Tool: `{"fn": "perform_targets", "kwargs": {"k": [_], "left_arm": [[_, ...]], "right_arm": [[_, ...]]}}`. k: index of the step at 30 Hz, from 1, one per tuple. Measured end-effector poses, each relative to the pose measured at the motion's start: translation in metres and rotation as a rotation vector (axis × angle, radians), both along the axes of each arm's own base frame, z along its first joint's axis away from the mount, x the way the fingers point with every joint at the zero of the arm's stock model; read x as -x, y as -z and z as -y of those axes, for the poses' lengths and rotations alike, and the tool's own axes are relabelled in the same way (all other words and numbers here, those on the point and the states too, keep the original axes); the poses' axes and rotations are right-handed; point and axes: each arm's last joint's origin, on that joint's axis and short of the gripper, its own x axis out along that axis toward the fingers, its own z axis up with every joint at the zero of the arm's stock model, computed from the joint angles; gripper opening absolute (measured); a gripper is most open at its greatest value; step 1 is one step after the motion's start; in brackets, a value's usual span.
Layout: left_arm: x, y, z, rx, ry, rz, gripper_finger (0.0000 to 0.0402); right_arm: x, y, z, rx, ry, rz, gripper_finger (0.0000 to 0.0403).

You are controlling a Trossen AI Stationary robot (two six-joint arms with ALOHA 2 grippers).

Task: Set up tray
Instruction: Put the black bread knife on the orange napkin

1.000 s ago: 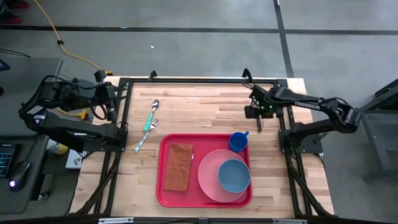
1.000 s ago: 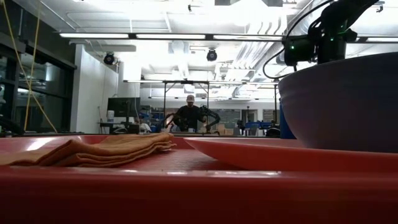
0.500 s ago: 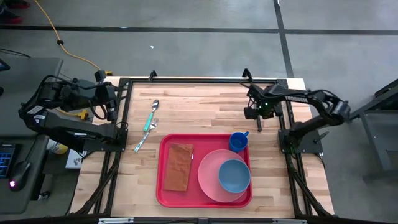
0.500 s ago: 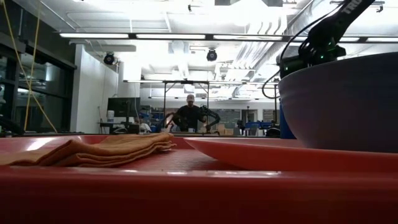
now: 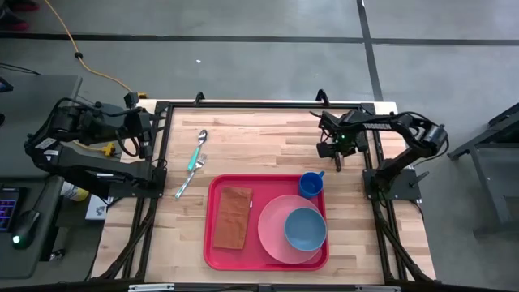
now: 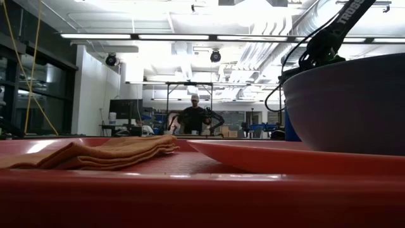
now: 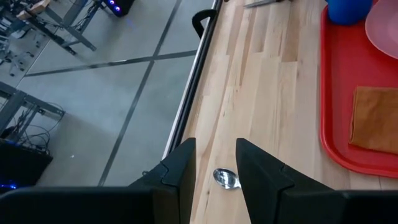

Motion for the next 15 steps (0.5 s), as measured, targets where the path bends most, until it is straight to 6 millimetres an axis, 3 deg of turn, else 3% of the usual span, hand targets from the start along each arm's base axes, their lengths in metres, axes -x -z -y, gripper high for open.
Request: {"fn": "perform_targets", "kwargs": {"k": [7,15], "left_arm": [[0.001,0.0013,0.0001,0.002,-0.001,-0.017,0.0145],[0.001,0.0013,0.0001,0.004,-0.003,-0.015,0.0145]], "right_arm": [[-0.0023,0.0034,0.0017,0.007,0.02,0.006,0.019],[-0.0027,0.0038,0.0022,0.016,0.039,0.008,0.0139]]}}
